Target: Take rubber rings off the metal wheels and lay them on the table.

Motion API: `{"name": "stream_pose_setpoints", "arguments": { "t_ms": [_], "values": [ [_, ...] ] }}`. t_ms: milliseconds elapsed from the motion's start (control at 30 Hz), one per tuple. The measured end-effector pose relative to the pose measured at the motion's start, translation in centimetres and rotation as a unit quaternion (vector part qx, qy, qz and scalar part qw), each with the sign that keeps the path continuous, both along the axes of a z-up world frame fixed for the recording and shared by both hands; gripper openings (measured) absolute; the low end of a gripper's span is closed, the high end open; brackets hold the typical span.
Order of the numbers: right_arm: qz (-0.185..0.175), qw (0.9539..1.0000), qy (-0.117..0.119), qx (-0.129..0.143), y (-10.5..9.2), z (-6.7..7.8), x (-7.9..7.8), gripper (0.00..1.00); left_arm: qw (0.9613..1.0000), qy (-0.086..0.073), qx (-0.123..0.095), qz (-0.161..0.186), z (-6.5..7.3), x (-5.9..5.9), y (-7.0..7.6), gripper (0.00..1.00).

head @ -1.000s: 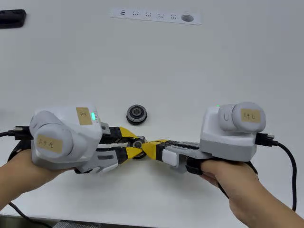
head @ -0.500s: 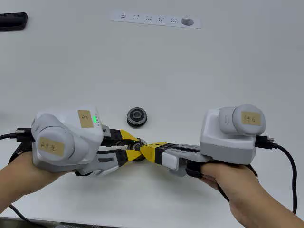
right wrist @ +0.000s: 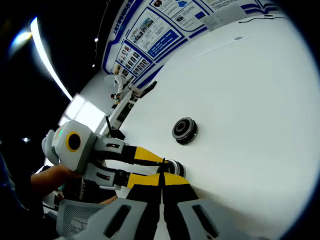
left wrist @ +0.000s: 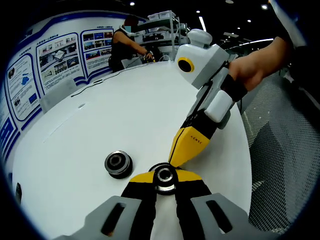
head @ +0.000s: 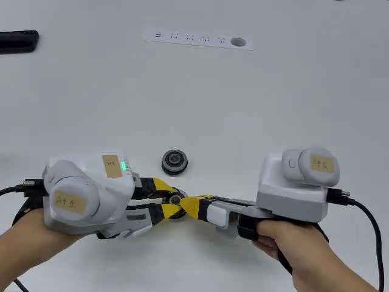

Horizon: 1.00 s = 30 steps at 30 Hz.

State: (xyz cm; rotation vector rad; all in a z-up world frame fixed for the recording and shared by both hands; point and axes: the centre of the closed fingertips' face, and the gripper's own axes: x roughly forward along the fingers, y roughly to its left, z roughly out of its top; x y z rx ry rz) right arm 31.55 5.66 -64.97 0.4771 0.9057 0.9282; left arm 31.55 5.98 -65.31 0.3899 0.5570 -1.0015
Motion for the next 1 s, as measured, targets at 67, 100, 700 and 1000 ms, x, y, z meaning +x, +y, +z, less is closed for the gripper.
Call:
{"name": "stream_pose_setpoints", "arguments": {
  "t_ms": [67, 100, 700, 1000],
  "values": [
    [-0.003, 1.0, 0.003, 0.002, 0.0, 0.0, 0.0, 0.01, 1.0, 0.005, -0.002, 0.004, 0.0, 0.0, 0.0, 0.14],
    [-0.003, 1.0, 0.002, 0.002, 0.0, 0.1, 0.1, 0.01, 1.0, 0.006, -0.002, 0.005, 0.0, 0.0, 0.0, 0.14],
    [-0.009, 0.9996, 0.015, 0.023, 0.8, 0.7, 0.0, 0.01, 0.9994, -0.005, -0.009, 0.033, 2.3, -0.3, 2.6, 0.2],
    [-0.039, 0.9975, 0.018, 0.056, 0.2, 2.3, 1.2, 0.01, 0.9966, -0.019, -0.031, 0.074, 4.4, 0.9, 4.2, 0.21]
  ]
}}
